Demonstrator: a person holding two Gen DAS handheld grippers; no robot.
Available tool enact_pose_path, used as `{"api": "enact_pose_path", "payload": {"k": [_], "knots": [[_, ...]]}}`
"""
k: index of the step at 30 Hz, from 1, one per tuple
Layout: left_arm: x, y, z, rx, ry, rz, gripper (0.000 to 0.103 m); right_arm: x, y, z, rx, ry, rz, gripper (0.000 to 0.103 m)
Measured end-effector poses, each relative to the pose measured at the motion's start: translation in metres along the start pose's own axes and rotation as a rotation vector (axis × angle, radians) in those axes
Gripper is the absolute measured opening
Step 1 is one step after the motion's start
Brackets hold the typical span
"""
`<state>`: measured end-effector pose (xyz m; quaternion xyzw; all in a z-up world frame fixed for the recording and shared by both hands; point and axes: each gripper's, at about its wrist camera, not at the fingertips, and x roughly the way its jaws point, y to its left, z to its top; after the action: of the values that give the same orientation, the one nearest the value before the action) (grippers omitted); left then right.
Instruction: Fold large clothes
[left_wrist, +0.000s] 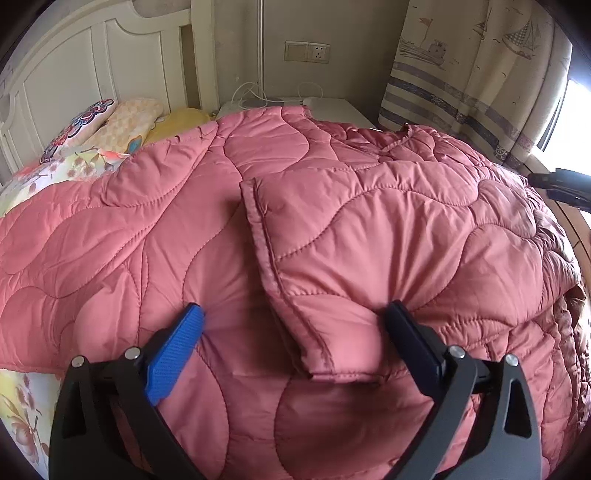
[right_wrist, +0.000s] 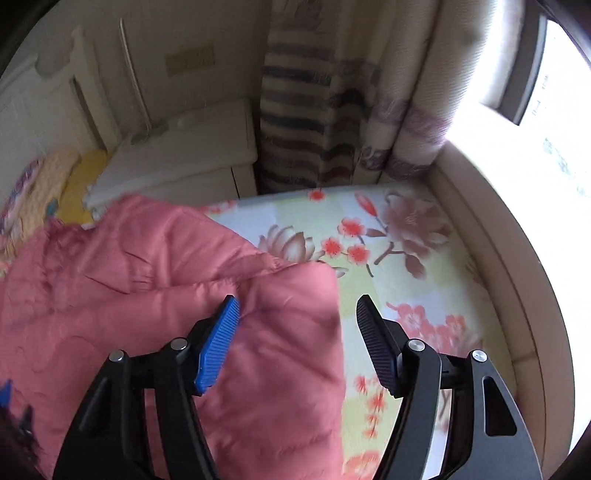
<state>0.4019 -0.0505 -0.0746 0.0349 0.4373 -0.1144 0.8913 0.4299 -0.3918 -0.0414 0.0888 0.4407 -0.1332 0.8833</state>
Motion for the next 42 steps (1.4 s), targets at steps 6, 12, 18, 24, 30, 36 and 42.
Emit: {"api": "enact_pose_path", "payload": {"k": [6, 12, 18, 24, 30, 36, 42], "knots": [[0.0, 0.001, 0.001, -0.005, 0.0, -0.006, 0.099, -0.044, 0.101, -0.071, -0.299, -0.081, 0.118, 0.092], [0.0, 0.002, 0.001, -0.014, -0.001, -0.02, 0.1, -0.02, 0.144, -0.109, -0.446, -0.101, -0.015, 0.098], [-0.002, 0.005, 0.0, -0.031, -0.012, -0.045, 0.101, -0.04, 0.123, -0.108, -0.294, -0.001, 0.028, 0.098], [-0.041, 0.038, -0.006, -0.18, -0.188, -0.112, 0.1, -0.057, 0.149, -0.176, -0.401, -0.013, 0.075, 0.098], [-0.123, 0.154, -0.061, -0.692, -0.401, -0.004, 0.1, -0.054, 0.135, -0.174, -0.332, -0.007, 0.13, 0.098], [-0.154, 0.288, -0.138, -1.151, -0.453, 0.154, 0.099, -0.055, 0.138, -0.176, -0.335, -0.012, 0.126, 0.098], [-0.159, 0.361, -0.131, -1.177, -0.508, 0.201, 0.084, -0.058, 0.137, -0.179, -0.332, -0.012, 0.133, 0.098]]}}
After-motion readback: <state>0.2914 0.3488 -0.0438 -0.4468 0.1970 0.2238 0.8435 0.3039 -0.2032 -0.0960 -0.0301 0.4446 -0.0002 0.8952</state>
